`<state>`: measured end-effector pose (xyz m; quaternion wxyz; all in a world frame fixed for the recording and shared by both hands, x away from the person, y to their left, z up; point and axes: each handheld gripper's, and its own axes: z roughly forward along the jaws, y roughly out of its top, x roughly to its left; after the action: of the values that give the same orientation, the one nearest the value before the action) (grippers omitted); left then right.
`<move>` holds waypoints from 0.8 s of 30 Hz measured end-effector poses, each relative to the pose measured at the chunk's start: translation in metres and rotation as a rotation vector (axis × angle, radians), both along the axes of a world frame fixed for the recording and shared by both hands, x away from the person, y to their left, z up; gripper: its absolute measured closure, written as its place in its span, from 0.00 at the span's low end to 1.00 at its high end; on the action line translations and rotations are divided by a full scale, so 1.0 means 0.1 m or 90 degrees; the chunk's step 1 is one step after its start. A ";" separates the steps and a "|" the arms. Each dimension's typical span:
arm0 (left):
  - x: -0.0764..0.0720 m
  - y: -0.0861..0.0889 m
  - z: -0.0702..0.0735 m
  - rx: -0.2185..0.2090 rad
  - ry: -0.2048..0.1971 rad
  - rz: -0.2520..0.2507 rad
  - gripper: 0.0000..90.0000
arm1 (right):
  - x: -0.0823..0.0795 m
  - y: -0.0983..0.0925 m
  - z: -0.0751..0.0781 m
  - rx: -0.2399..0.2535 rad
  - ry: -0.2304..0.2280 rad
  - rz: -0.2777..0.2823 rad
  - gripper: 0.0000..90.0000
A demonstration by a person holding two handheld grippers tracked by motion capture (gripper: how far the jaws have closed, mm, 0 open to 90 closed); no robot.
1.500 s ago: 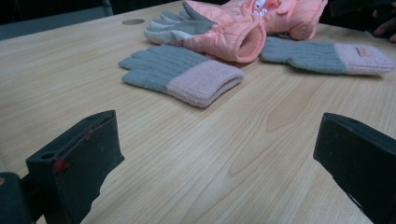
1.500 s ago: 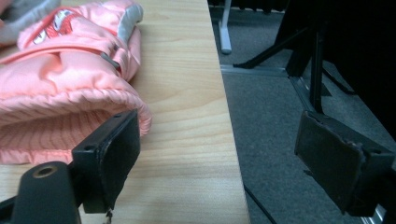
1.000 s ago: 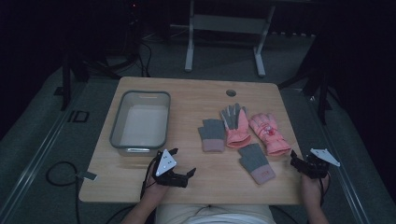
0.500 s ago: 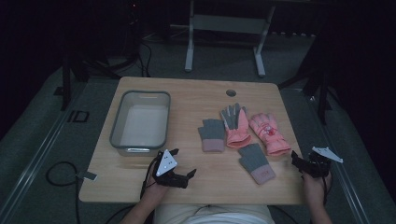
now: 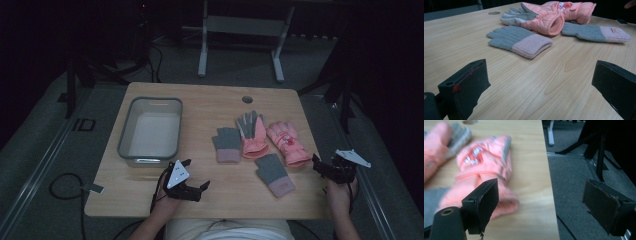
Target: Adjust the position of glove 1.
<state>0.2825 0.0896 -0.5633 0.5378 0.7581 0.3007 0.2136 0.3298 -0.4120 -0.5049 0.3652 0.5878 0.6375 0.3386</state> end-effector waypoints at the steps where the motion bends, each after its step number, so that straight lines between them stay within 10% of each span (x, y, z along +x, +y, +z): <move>1: 0.00 0.00 0.00 0.000 0.000 0.000 0.00 | 0.00 0.00 0.00 0.000 0.000 0.000 0.15; 24: 0.00 -0.01 0.00 0.008 0.000 -0.004 0.00 | 0.26 0.64 0.79 -0.034 -0.086 0.080 0.14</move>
<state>0.2824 0.0883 -0.5631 0.5334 0.7625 0.2971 0.2140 0.3558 -0.3484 -0.4256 0.4008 0.5126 0.6558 0.3828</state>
